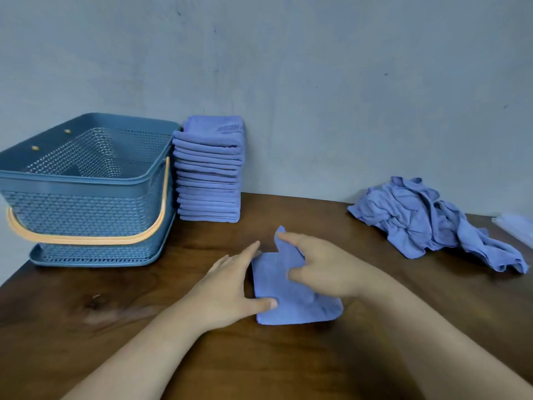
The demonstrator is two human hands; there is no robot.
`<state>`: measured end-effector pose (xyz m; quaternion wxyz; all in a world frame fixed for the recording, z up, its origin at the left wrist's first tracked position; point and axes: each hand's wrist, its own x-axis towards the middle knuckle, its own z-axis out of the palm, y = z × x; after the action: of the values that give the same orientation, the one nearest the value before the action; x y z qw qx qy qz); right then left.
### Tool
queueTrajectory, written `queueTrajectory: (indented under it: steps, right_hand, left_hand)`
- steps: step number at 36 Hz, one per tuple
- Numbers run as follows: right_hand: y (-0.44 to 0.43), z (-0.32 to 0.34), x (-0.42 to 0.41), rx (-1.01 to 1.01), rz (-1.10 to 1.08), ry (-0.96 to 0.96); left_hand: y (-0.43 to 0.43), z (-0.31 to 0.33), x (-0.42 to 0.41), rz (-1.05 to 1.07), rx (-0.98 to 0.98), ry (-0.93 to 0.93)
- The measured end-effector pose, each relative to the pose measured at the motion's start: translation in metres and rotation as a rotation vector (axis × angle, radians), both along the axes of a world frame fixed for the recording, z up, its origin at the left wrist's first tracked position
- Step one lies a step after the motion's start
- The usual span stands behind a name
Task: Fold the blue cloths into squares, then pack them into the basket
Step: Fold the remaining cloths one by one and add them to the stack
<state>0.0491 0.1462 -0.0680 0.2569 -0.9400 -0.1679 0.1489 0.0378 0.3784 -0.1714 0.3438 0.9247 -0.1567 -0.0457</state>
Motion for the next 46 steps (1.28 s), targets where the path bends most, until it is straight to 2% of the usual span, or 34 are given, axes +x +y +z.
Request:
queueTrajectory:
  steps: [6, 22, 27, 30, 31, 33, 37, 46]
  right_hand:
    - [0.017, -0.039, -0.004, 0.084, -0.067, 0.075]
    - [0.021, -0.039, -0.002, 0.13, -0.043, 0.082]
    - [0.011, -0.038, -0.008, 0.338, -0.04, 0.083]
    - [0.002, -0.035, -0.012, 0.521, -0.098, -0.036]
    - [-0.004, -0.034, -0.014, 0.521, -0.096, -0.109]
    - [-0.017, -0.034, -0.017, 0.401, -0.034, -0.219]
    - [-0.035, -0.044, -0.03, 0.081, 0.177, -0.282]
    - [-0.05, -0.059, -0.043, 0.076, 0.294, -0.397]
  left_hand:
    - [0.001, 0.004, -0.001, 0.017, -0.04, 0.043]
    - [0.004, 0.005, 0.0, 0.035, -0.054, 0.073]
    - [0.004, 0.003, 0.001, 0.035, -0.06, 0.069]
    - [0.005, 0.004, 0.002, 0.038, -0.075, 0.099]
    - [0.005, 0.004, 0.003, 0.035, -0.085, 0.099]
    - [0.007, 0.005, 0.003, 0.032, -0.105, 0.083]
    - [0.008, 0.003, 0.002, 0.05, -0.068, 0.05]
    - [0.004, 0.007, -0.001, 0.056, -0.03, 0.02]
